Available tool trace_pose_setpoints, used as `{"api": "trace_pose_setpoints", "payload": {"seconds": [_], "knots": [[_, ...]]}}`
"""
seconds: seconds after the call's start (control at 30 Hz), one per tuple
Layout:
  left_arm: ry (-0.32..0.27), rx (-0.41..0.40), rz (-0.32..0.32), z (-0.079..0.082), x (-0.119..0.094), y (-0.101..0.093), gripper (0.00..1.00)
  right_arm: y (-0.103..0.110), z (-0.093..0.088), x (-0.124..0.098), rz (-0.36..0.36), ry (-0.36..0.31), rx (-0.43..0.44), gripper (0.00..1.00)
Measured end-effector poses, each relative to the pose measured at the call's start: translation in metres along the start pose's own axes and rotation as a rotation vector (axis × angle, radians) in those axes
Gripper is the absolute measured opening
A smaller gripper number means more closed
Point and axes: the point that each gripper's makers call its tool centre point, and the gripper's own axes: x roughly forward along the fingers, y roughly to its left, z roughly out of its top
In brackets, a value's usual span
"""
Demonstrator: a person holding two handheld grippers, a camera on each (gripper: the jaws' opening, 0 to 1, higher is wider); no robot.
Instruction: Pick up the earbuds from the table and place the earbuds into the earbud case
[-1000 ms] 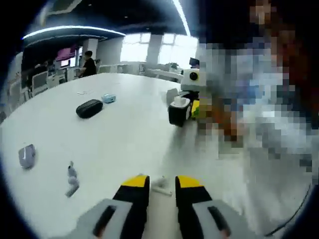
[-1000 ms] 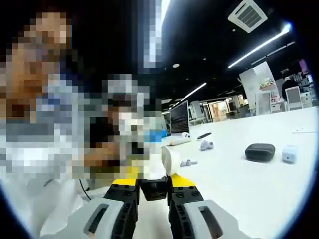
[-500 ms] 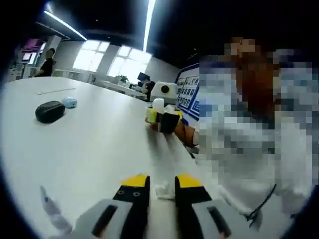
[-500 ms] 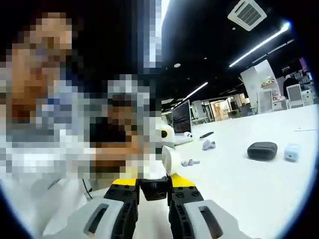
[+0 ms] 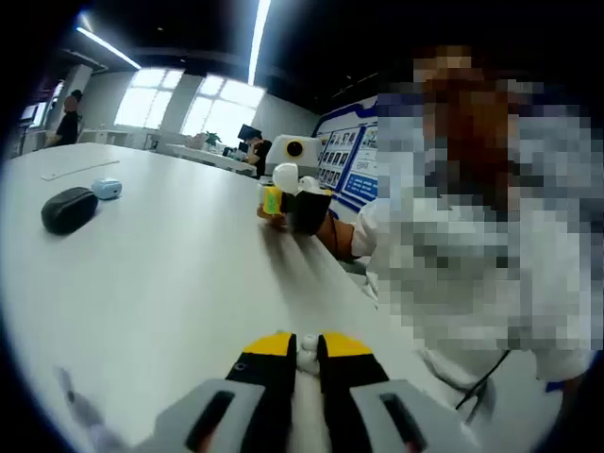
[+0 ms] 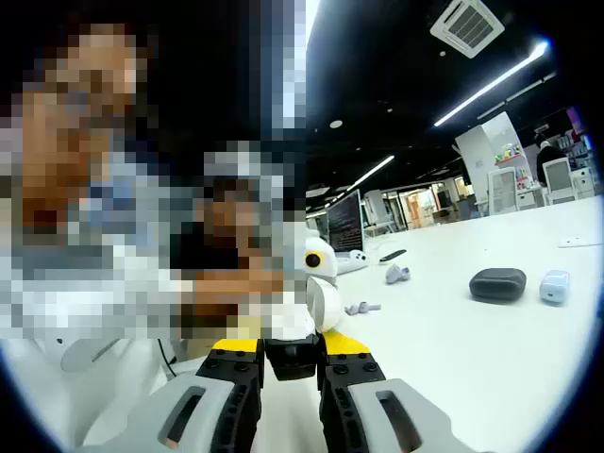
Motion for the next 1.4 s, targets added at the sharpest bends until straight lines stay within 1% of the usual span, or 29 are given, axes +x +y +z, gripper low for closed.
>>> {"api": "trace_pose_setpoints", "payload": {"seconds": [0.03,0.07,0.1,0.13,0.2,0.23,0.33,0.4,0.43,0.53,0.57,0.6,0.63,0.67,0.7,0.73,0.77,0.8,0.87,0.9,0.93,0.97,1.0,1.03,1.13,1.23,1.33,1.4], "knots": [[-0.02,0.001,0.018,0.005,-0.003,0.003,0.08,0.0,0.0,0.0,0.001,0.0,0.0,0.2],[-0.041,0.015,0.047,0.012,-0.006,0.007,0.08,0.0,0.0,0.0,0.002,0.002,-0.001,0.2],[-0.047,0.029,0.076,0.017,-0.009,0.009,0.08,0.0,-0.001,0.001,0.002,0.004,-0.003,0.2],[-0.048,0.037,0.087,0.02,-0.011,0.007,0.08,0.0,-0.001,0.001,0.001,0.006,-0.003,0.2],[-0.037,0.053,0.106,0.027,-0.012,0.001,0.08,0.0,-0.001,0.001,-0.001,0.006,-0.003,0.2],[-0.022,0.06,0.131,0.028,-0.012,0.003,0.08,-0.001,-0.001,0.001,-0.002,0.006,-0.003,0.2],[-0.007,0.042,0.249,0.037,-0.02,0.013,0.08,-0.001,-0.003,0.002,-0.008,0.015,-0.006,0.2],[-0.027,0.043,0.309,0.052,-0.02,0.011,0.08,-0.004,-0.01,0.004,-0.03,0.047,-0.017,0.2],[-0.029,0.046,0.318,0.055,-0.021,0.011,0.08,-0.004,-0.012,0.005,-0.033,0.053,-0.022,0.2],[-0.024,0.14,0.424,0.083,-0.023,0.004,0.08,-0.005,-0.013,0.006,-0.038,0.063,-0.024,0.2],[-0.009,0.166,0.461,0.09,-0.022,0.001,0.08,-0.007,-0.014,0.007,-0.044,0.065,-0.016,0.2],[0.029,0.192,0.507,0.098,-0.022,-0.001,0.08,-0.009,-0.014,0.008,-0.056,0.073,-0.002,0.2],[0.051,0.22,0.523,0.104,-0.017,-0.006,0.08,-0.011,-0.016,0.009,-0.079,0.091,0.006,0.2],[0.071,0.228,0.529,0.109,-0.013,-0.011,0.08,-0.014,-0.019,0.009,-0.112,0.117,-0.021,0.2],[0.117,0.219,0.577,0.109,-0.012,-0.01,0.08,-0.016,-0.021,0.009,-0.138,0.15,-0.06,0.2],[0.175,0.24,0.611,0.109,-0.01,-0.01,0.08,-0.015,-0.022,0.01,-0.153,0.179,-0.09,0.2],[0.201,0.287,0.61,0.112,-0.006,-0.011,0.08,-0.013,-0.022,0.011,-0.158,0.188,-0.105,0.2],[0.228,0.329,0.618,0.115,-0.001,-0.014,0.08,-0.007,-0.017,0.013,-0.15,0.176,-0.096,0.2],[0.241,0.349,0.604,0.12,0.013,-0.022,0.08,-0.002,-0.013,0.015,-0.149,0.169,-0.079,0.2],[0.265,0.365,0.61,0.12,0.017,-0.024,0.08,-0.001,-0.013,0.015,-0.166,0.182,-0.094,0.2],[0.295,0.372,0.618,0.119,0.021,-0.025,0.08,-0.003,-0.014,0.014,-0.195,0.202,-0.128,0.2],[0.347,0.366,0.633,0.117,0.023,-0.024,0.08,-0.003,-0.015,0.015,-0.212,0.214,-0.155,0.2],[0.392,0.377,0.655,0.115,0.024,-0.022,0.08,-0.002,-0.015,0.015,-0.217,0.223,-0.167,0.2],[0.425,0.384,0.657,0.114,0.027,-0.022,0.08,0.0,-0.015,0.017,-0.216,0.225,-0.173,0.2],[0.453,0.349,0.626,0.114,0.041,-0.024,0.08,0.001,-0.015,0.018,-0.197,0.223,-0.171,0.2],[0.516,0.347,0.642,0.113,0.042,-0.018,0.08,0.0,-0.018,0.018,-0.21,0.24,-0.181,0.2],[0.549,0.345,0.645,0.113,0.044,-0.013,0.08,-0.001,-0.018,0.017,-0.218,0.242,-0.182,0.2],[0.567,0.346,0.636,0.11,0.046,-0.011,0.08,-0.001,-0.018,0.016,-0.228,0.248,-0.189,0.2]]}}
